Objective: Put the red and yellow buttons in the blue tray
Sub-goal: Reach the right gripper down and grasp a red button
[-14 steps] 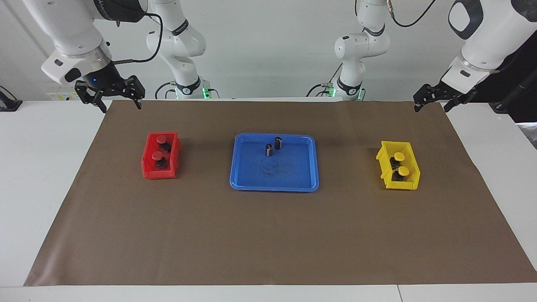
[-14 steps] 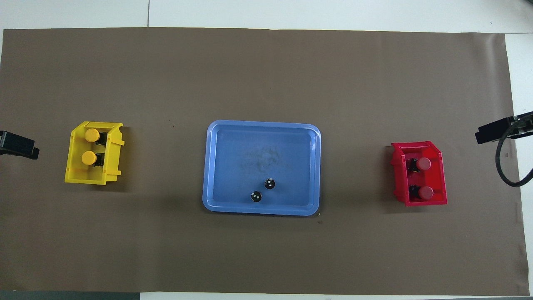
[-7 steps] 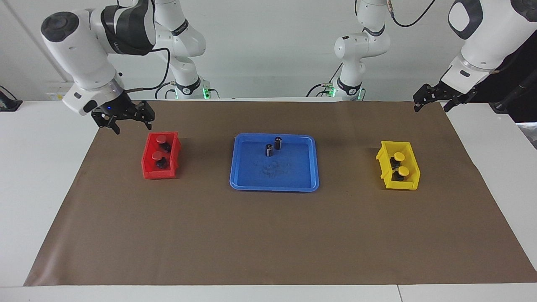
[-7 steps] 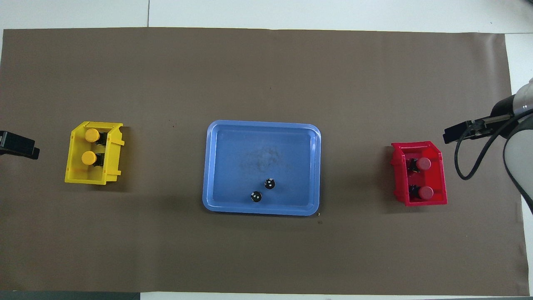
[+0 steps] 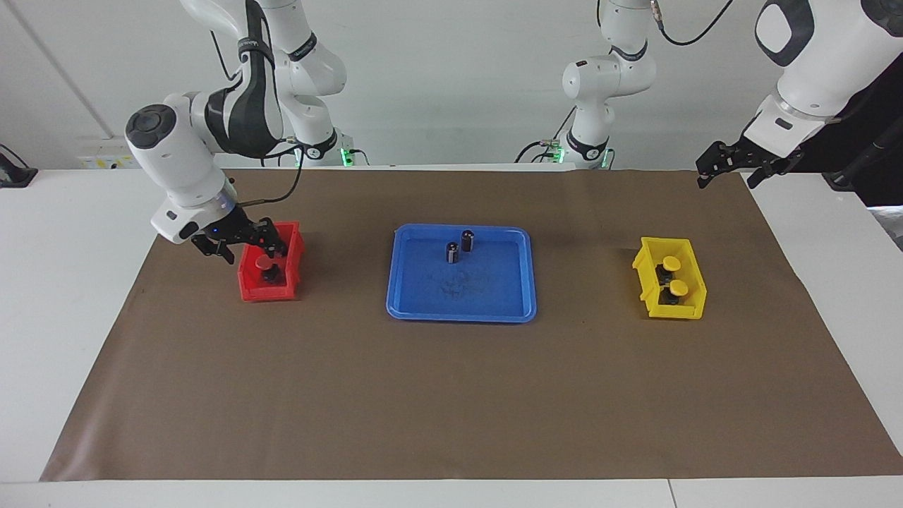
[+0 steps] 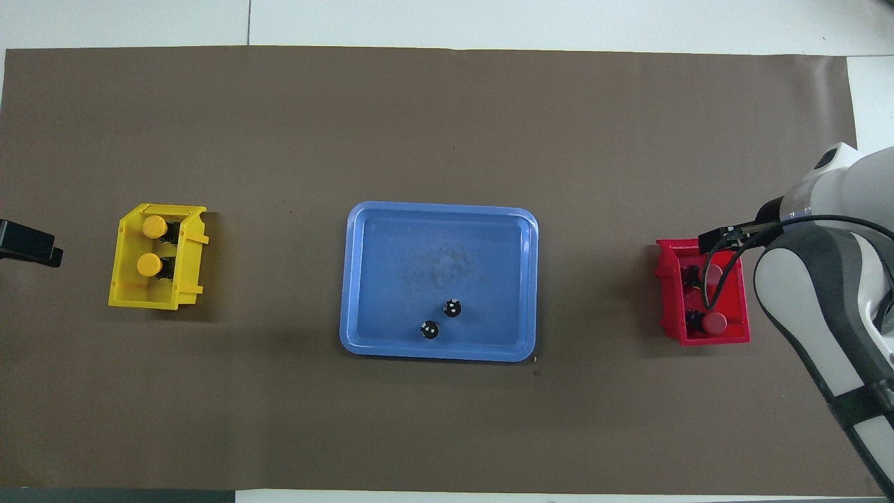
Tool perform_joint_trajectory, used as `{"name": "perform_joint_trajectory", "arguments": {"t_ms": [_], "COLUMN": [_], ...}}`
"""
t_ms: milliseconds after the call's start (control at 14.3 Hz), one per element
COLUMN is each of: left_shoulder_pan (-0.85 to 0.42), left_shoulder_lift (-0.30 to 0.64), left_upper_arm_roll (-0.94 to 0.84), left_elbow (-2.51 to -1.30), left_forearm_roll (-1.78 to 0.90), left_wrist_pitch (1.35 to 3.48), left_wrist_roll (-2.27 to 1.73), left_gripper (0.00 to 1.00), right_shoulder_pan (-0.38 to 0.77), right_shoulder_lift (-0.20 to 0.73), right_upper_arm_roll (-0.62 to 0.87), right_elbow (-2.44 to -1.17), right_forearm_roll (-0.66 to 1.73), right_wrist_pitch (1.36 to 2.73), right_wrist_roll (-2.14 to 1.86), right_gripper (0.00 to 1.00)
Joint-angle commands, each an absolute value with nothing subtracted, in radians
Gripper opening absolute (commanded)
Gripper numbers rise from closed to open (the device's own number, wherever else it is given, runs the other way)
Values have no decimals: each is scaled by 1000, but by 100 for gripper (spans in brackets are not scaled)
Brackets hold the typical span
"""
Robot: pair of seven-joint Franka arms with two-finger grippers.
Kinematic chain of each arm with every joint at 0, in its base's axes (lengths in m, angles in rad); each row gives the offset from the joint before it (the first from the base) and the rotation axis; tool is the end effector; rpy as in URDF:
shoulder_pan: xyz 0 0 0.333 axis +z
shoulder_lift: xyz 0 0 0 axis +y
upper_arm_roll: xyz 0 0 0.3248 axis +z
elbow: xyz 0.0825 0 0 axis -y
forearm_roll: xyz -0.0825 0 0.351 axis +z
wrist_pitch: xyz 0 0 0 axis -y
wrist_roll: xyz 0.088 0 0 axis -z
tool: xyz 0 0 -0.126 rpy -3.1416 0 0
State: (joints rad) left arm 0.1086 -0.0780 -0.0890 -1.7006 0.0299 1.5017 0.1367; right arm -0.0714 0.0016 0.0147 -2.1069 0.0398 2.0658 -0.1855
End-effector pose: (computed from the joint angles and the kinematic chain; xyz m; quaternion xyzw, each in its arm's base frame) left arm 0.4838 0.0118 0.5917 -0.9963 0.0579 0.0618 0.0136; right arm 0.5086 -0.0261 0.4192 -0.9981 -0.0545 0.0191 0.0198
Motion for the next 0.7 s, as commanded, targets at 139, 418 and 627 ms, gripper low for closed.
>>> {"name": "perform_joint_trajectory", "arguments": {"t_ms": [139, 418, 627], "left_shoulder_pan": [106, 112, 112], "left_shoulder_lift": [-91, -91, -91], "left_upper_arm_roll": [-84, -81, -81], "left_elbow": [-1707, -1707, -1707], "left_forearm_roll": [49, 49, 49], "left_wrist_pitch": [1502, 1499, 1499], "left_wrist_roll": [147, 147, 146], "left_gripper": [100, 100, 100], "right_shoulder_pan": [-92, -98, -98], "right_shoulder_lift": [-6, -8, -14], "right_upper_arm_roll": [21, 21, 21], "right_elbow": [-2186, -2236, -2258], "right_forearm_roll": [57, 58, 58], "right_wrist_pitch": [2135, 2193, 2218], "right_wrist_roll": [-187, -187, -187], "right_gripper": [77, 77, 75]}}
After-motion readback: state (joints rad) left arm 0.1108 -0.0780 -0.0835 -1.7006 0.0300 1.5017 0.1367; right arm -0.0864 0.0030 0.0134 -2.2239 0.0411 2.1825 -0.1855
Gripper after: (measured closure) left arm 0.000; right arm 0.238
